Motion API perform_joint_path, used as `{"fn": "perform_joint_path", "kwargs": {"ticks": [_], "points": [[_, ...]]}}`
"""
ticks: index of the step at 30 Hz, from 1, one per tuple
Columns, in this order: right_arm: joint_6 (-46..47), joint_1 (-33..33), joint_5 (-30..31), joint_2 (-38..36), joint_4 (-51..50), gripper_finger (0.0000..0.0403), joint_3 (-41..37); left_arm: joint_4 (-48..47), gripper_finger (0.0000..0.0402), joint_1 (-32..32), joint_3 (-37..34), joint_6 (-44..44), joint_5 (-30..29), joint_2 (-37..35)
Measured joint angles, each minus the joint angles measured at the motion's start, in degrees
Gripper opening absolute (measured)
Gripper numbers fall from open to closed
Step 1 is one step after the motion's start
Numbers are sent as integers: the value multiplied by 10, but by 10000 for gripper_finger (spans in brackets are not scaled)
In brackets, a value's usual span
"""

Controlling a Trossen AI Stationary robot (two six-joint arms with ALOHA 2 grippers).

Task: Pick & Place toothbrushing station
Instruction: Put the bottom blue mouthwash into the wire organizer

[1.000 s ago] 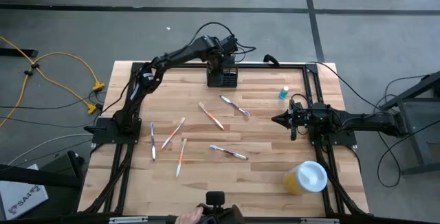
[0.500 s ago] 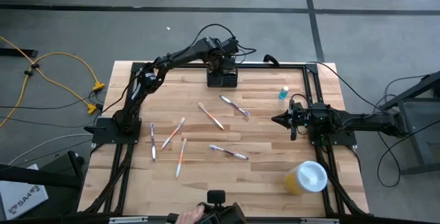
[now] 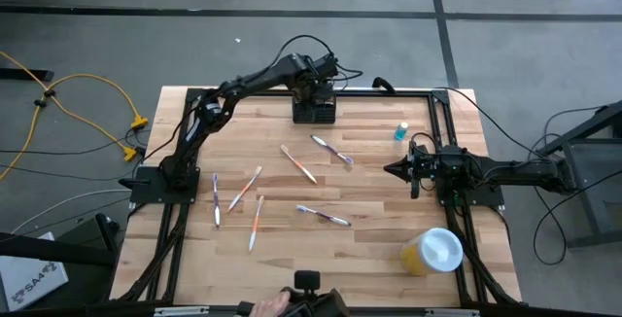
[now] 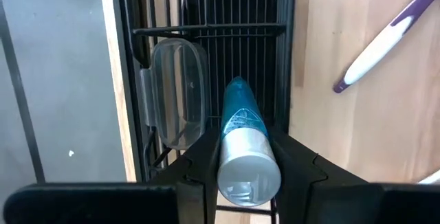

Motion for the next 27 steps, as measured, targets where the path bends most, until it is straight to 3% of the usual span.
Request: {"fn": "perform_joint_path", "kwargs": {"ticks": [27], "points": [[0,0,0,0,0,2,0,22,88,14,2,14,8,21]]}}
